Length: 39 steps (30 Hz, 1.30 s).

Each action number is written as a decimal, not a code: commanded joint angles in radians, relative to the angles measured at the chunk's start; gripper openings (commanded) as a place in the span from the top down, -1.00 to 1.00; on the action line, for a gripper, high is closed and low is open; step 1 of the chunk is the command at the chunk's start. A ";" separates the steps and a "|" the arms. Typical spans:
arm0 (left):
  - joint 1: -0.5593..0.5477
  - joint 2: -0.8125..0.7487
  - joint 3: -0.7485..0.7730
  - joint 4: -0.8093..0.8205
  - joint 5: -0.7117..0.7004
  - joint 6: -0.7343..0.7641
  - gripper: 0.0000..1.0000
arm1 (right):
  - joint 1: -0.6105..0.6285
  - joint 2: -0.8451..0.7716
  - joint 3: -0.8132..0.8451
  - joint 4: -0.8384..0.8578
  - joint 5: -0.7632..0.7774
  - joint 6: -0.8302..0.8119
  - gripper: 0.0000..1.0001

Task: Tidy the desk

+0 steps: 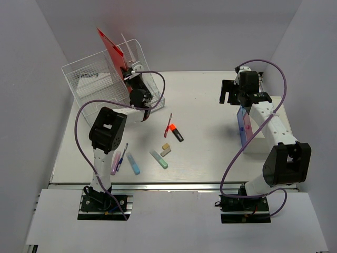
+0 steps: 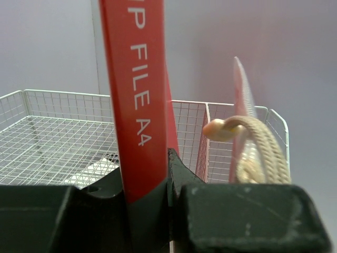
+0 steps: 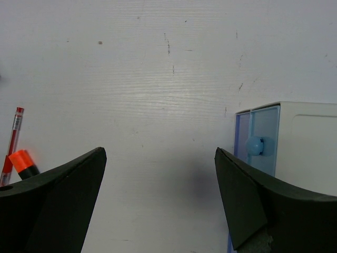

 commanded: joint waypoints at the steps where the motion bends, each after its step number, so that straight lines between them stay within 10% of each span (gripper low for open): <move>1: 0.012 0.070 -0.080 0.025 -0.096 -0.029 1.00 | -0.004 -0.001 0.007 0.011 0.008 -0.021 -0.78; 30: 0.044 0.098 0.037 -0.012 -0.043 0.034 0.99 | -0.006 0.008 0.013 -0.001 0.013 -0.044 -0.78; 39: 0.003 0.024 -0.001 -0.041 -0.048 0.042 -0.54 | -0.004 0.017 0.021 -0.010 -0.012 -0.038 -0.78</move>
